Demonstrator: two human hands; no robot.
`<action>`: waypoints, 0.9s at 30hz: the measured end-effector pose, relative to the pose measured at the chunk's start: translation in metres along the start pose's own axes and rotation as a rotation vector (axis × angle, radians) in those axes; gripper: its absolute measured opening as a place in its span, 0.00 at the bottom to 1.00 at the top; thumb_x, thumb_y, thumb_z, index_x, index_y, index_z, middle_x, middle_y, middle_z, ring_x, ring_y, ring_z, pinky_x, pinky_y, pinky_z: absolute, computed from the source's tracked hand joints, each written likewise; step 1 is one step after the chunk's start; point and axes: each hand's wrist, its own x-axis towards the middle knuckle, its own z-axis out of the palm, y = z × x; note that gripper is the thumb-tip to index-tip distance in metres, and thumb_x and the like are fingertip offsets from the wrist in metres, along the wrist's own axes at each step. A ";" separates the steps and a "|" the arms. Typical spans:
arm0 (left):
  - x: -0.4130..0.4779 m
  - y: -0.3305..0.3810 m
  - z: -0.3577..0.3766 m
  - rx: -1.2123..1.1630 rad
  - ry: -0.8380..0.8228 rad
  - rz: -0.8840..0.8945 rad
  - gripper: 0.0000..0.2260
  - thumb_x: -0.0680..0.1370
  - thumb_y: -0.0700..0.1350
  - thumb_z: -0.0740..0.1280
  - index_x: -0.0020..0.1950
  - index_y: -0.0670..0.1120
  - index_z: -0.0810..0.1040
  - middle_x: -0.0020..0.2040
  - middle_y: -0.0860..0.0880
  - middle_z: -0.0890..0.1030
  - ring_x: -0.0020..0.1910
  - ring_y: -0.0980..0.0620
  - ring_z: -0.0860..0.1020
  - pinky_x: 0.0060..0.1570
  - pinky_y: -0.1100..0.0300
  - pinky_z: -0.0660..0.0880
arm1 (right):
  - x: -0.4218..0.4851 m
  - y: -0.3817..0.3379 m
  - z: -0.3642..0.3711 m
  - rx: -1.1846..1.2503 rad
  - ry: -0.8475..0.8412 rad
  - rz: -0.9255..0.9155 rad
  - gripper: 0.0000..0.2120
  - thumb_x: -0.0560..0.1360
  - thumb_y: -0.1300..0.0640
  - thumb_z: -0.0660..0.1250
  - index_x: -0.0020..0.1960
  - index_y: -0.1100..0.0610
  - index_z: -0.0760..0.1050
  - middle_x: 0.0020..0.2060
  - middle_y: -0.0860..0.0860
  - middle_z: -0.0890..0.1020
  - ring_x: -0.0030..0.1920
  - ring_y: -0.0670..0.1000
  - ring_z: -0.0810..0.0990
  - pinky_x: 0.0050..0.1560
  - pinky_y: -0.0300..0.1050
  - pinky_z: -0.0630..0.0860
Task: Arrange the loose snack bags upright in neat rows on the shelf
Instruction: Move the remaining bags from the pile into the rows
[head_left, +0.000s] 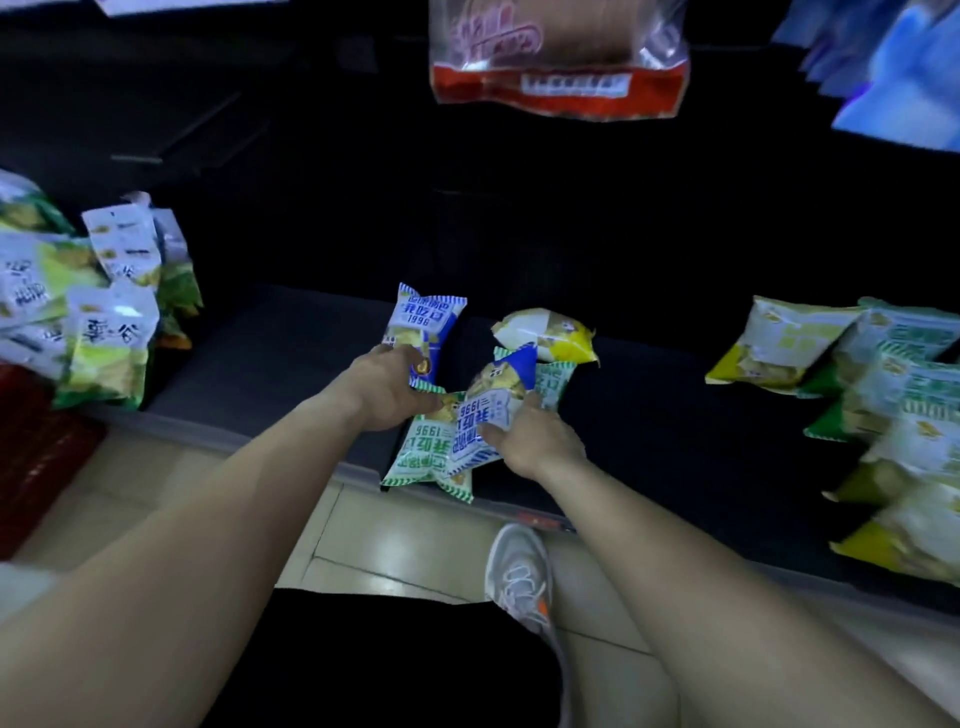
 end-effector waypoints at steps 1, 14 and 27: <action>0.002 0.003 0.001 0.002 0.000 0.009 0.34 0.71 0.61 0.72 0.73 0.50 0.67 0.68 0.44 0.68 0.65 0.43 0.70 0.55 0.55 0.68 | 0.001 0.000 0.003 0.035 0.013 0.010 0.43 0.75 0.36 0.65 0.77 0.61 0.54 0.70 0.58 0.72 0.66 0.61 0.74 0.49 0.49 0.69; -0.008 0.050 -0.009 -0.006 0.035 0.142 0.36 0.72 0.57 0.74 0.75 0.49 0.64 0.71 0.45 0.67 0.64 0.45 0.72 0.60 0.54 0.70 | -0.026 0.042 -0.102 0.100 0.139 -0.144 0.27 0.69 0.45 0.76 0.64 0.47 0.70 0.53 0.52 0.80 0.48 0.52 0.81 0.48 0.49 0.79; -0.079 0.256 0.017 -0.069 -0.166 0.767 0.37 0.62 0.62 0.77 0.68 0.59 0.70 0.60 0.61 0.78 0.58 0.64 0.75 0.56 0.64 0.71 | -0.159 0.141 -0.259 0.039 0.121 -0.368 0.22 0.65 0.53 0.80 0.53 0.45 0.73 0.43 0.42 0.84 0.41 0.39 0.83 0.38 0.42 0.80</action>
